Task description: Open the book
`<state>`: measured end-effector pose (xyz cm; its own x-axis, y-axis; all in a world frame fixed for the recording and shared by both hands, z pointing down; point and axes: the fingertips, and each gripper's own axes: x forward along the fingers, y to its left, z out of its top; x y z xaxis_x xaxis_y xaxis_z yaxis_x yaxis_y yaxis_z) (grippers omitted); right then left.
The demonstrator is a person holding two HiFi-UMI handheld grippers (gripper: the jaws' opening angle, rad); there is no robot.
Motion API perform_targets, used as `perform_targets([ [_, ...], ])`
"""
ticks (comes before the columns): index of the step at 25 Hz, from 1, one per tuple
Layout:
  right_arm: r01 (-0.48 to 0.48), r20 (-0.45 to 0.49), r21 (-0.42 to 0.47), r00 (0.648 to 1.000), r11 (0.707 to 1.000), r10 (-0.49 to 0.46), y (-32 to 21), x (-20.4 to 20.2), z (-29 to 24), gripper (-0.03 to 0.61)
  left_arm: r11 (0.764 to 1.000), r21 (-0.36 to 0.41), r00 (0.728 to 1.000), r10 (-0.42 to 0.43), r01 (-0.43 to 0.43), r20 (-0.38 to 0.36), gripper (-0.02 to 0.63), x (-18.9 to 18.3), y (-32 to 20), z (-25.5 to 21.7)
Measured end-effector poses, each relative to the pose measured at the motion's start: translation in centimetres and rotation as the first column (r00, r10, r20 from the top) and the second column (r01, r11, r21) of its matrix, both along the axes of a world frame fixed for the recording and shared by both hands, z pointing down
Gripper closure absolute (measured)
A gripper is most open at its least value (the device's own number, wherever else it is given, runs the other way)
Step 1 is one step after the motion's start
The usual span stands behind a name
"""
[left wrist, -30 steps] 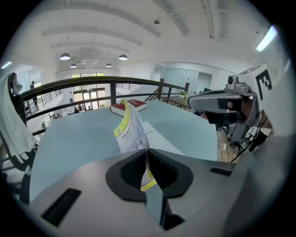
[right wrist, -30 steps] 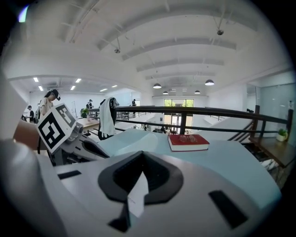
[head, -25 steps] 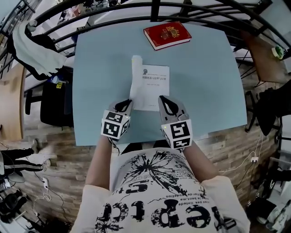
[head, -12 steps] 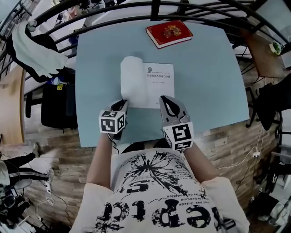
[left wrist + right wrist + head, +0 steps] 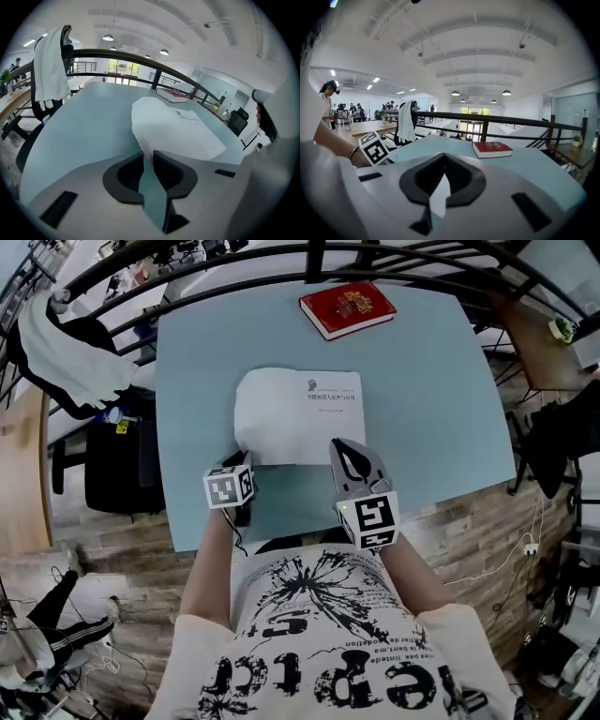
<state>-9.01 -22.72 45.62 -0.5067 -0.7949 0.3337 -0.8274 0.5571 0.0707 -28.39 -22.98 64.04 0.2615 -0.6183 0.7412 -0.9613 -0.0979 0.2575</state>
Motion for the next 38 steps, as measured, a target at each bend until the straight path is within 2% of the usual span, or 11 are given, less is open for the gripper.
perform_targets([
  [2,0.004,-0.003,0.0,1.0,1.0,-0.004,-0.1,-0.5,0.2,0.568,1.0,-0.018,0.999,0.011,-0.01,0.05,0.541,-0.7,0.3,0.6],
  [4,0.008,-0.006,0.0,1.0,1.0,-0.008,-0.2,-1.1,0.4,0.568,0.997,-0.042,0.991,0.066,-0.061,0.12,0.551,-0.9,0.9,1.5],
  [6,0.01,-0.009,-0.002,1.0,1.0,-0.01,-0.3,-1.5,0.4,0.568,0.992,-0.05,0.979,0.125,-0.118,0.16,0.527,-0.7,1.5,1.9],
  [8,0.015,-0.008,-0.002,1.0,1.0,-0.015,-0.4,-1.8,0.3,0.568,0.99,-0.042,0.979,0.137,-0.132,0.153,0.512,-0.6,1.8,1.6],
  [15,0.03,0.0,0.013,1.0,0.999,-0.03,-0.9,-2.1,-0.2,0.568,0.995,0.011,0.986,0.099,-0.102,0.133,0.509,-1.3,1.1,-1.0],
  [21,0.052,0.008,0.048,0.999,0.997,-0.053,-1.0,-0.9,-1.8,0.568,0.986,0.139,0.991,0.074,-0.089,0.111,0.535,0.4,-1.4,-6.3],
  [25,0.037,0.036,0.082,0.999,0.996,-0.04,-1.4,0.9,-3.3,0.568,0.964,0.25,0.995,0.072,-0.088,0.071,0.581,3.0,-3.1,-11.2],
  [27,0.042,0.063,0.1,0.997,0.994,-0.049,-1.5,1.7,-4.2,0.568,0.939,0.326,0.993,0.101,-0.115,0.061,0.586,4.9,-3.7,-14.1],
  [29,0.062,0.084,0.117,0.994,0.991,-0.072,-1.5,2.2,-5.0,0.568,0.895,0.417,0.987,0.137,-0.158,0.08,0.591,6.9,-4.1,-16.9],
  [33,0.081,0.074,0.154,0.993,0.985,-0.094,-1.5,3.1,-5.9,0.568,0.787,0.578,0.976,0.193,-0.218,0.104,0.592,10.7,-4.1,-22.2],
  [38,0.096,0.078,0.167,0.991,0.981,-0.11,-1.5,4.4,-6.8,0.569,0.653,0.696,0.953,0.25,-0.298,0.172,0.592,14.1,-2.9,-27.2],
])
